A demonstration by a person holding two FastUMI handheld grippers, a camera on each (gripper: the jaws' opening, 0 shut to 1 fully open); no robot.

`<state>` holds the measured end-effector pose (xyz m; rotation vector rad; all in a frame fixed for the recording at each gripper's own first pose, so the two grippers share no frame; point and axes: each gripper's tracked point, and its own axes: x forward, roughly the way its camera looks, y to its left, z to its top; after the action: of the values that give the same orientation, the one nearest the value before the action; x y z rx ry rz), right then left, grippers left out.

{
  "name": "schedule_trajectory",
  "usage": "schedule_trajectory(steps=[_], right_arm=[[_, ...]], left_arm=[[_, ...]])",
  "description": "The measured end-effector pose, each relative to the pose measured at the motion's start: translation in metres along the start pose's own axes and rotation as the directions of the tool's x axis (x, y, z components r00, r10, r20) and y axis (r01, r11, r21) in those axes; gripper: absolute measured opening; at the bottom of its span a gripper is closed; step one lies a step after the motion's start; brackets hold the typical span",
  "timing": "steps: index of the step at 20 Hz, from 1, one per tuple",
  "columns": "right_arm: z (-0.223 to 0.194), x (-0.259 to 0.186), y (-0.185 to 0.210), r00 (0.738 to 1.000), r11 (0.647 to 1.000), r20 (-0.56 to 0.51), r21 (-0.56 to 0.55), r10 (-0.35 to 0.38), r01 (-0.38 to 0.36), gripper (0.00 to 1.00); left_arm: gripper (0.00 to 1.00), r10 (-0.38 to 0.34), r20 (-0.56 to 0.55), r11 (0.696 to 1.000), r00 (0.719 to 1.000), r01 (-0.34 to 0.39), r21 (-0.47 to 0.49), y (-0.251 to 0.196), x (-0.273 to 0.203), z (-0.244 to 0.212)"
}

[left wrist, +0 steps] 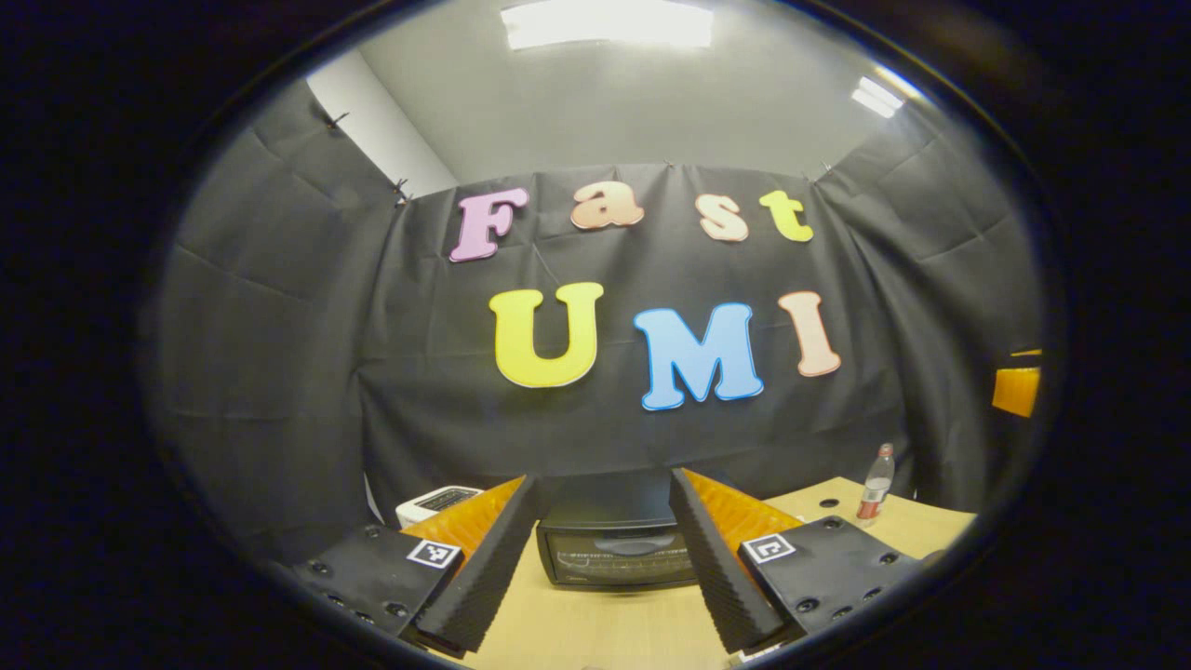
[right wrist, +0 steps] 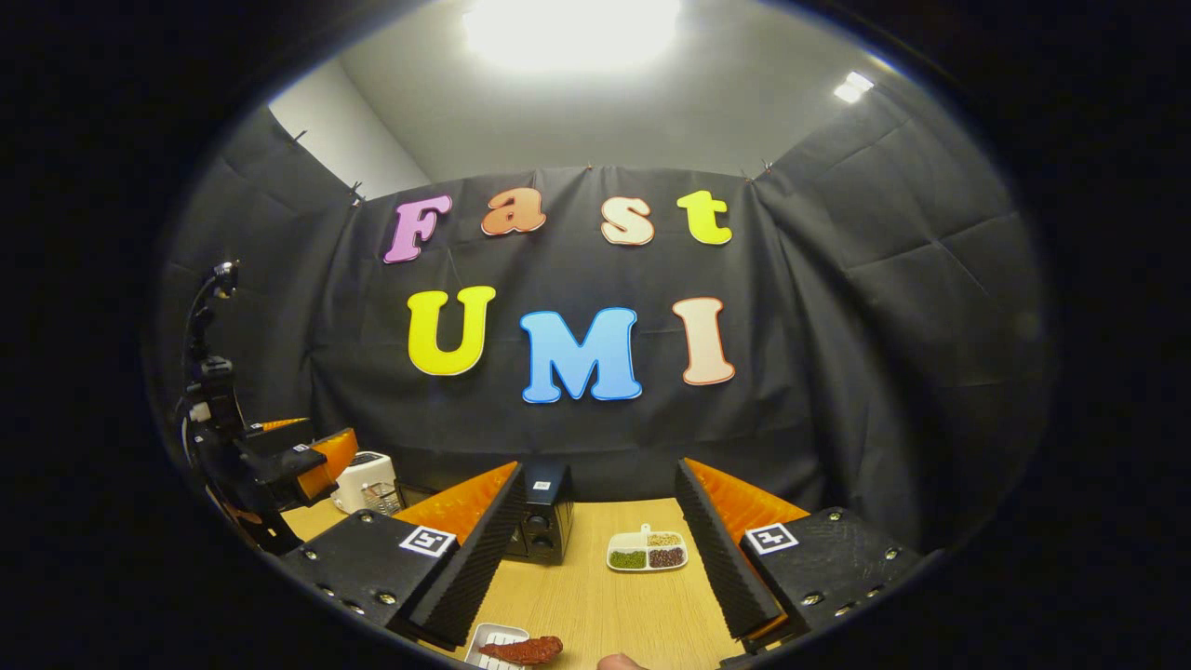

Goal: Open the electric oven with the left hand, put the food in, and close the electric oven.

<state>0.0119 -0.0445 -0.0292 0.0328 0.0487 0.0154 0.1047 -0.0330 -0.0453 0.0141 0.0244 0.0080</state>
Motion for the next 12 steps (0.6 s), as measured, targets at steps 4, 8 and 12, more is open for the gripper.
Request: schedule_trajectory(steps=[4,8,12], right_arm=[[0.006,0.011,0.005,0.999,0.999,0.021,-0.013,-0.047,0.047,0.97],[0.004,0.022,0.01,0.995,0.995,0.019,-0.031,-0.096,0.097,0.97],[-0.002,0.032,0.017,0.992,0.991,-0.001,-0.047,-0.127,0.126,0.97]], left_arm=[[0.99,-0.037,-0.033,0.999,0.999,0.036,-0.02,-0.002,0.039,-0.03],[0.99,-0.081,-0.08,0.996,0.994,0.079,-0.029,-0.008,0.077,-0.062],[0.94,-0.115,-0.103,0.993,0.988,0.113,-0.031,-0.014,0.11,-0.089]])
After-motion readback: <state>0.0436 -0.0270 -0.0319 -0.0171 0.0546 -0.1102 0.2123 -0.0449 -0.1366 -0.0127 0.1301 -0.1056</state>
